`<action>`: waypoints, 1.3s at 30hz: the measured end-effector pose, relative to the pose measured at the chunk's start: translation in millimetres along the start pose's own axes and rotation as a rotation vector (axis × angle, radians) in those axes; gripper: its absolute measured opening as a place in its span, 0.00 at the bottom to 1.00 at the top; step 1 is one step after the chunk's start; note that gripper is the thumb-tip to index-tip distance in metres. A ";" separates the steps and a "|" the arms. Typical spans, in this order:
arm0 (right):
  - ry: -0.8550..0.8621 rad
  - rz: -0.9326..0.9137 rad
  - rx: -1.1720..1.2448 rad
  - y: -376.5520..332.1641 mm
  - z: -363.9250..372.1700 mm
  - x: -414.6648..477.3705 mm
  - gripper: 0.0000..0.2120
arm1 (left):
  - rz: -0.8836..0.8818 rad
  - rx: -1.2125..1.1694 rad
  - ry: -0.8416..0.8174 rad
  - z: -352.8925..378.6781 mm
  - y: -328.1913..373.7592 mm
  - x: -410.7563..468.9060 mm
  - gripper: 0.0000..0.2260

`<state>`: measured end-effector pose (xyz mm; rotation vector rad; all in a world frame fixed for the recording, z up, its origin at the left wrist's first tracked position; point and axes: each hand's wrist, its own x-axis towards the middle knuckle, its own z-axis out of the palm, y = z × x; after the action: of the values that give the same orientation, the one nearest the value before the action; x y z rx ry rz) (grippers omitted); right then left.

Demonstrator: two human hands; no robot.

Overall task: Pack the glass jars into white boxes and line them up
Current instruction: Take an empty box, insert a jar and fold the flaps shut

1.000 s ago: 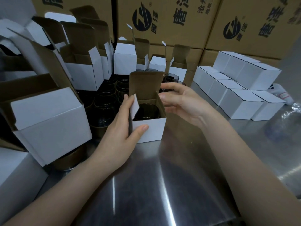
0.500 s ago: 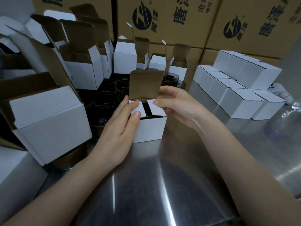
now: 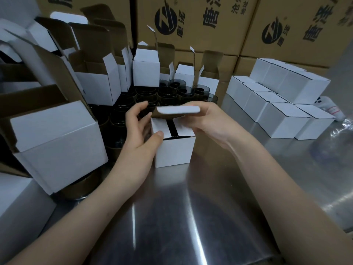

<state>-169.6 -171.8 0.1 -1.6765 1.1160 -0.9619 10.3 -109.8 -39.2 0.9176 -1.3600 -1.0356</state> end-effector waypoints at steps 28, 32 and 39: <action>-0.221 0.078 -0.194 -2.6 -18.6 -8.8 0.29 | -0.075 0.050 -0.193 -11.2 -14.2 0.5 0.31; -0.233 0.077 -0.210 -1.6 -20.3 -6.9 0.30 | -0.061 0.059 -0.158 -11.0 -16.4 1.2 0.28; -0.232 0.023 -0.310 -6.8 -17.2 -9.0 0.27 | -0.007 0.111 -0.125 -8.9 -19.5 2.4 0.23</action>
<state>-186.3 -166.0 10.8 -1.9617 1.1665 -0.5809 18.2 -118.7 -57.2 0.9534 -1.5324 -1.0457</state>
